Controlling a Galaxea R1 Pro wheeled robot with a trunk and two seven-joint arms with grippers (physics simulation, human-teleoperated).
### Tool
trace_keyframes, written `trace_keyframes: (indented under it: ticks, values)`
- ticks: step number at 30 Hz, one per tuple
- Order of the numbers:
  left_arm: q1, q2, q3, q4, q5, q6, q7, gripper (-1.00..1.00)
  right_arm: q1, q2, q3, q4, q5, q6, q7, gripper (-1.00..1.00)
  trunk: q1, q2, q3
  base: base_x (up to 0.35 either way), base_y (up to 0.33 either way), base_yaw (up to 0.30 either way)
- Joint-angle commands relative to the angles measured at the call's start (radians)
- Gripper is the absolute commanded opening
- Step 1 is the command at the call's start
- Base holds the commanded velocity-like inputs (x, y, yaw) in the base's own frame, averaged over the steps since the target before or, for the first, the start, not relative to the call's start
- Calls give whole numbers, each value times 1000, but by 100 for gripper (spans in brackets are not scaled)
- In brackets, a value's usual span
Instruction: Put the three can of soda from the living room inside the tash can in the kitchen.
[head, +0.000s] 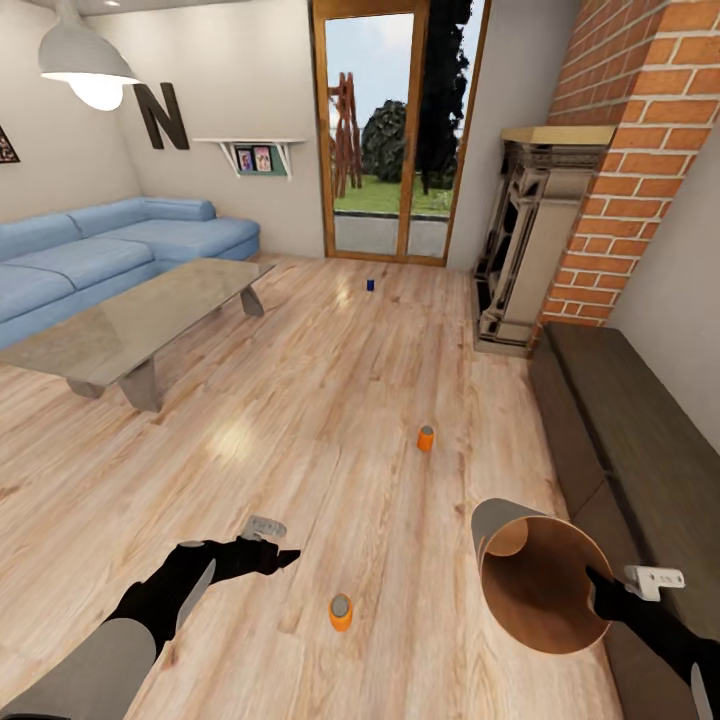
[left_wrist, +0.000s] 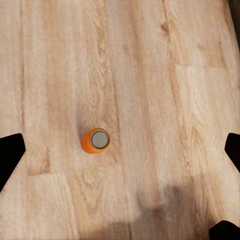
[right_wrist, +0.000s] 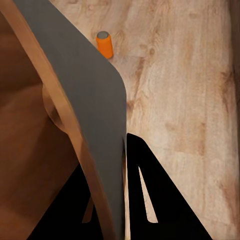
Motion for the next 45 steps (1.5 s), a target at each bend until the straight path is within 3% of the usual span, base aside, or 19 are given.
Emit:
trace_keyframes:
  ticks: [1,22,38,43,45]
  values:
    - [0,0,0,-2,0,0,0,100,0,0,0,-1,-11,2,8,-100,0,0,0,30,55,-11]
    - [0,-1,-16,-4,0,0,3,100,0,12,2,1,-10,3,7,-100,0,0,0,78,-19,-4]
    - [0,-1,-18,-1,1,-7,5,100,0,22,6,2,-9,3,6,-100,0,0,0,113,42,-176]
    - [0,-4,-16,7,-2,1,21,100,0,22,10,2,-8,4,5,-100,0,0,0,7,9,-17]
    - [-1,-11,-15,14,-2,18,71,100,0,22,12,1,-6,10,3,-100,0,0,0,2,3,-5]
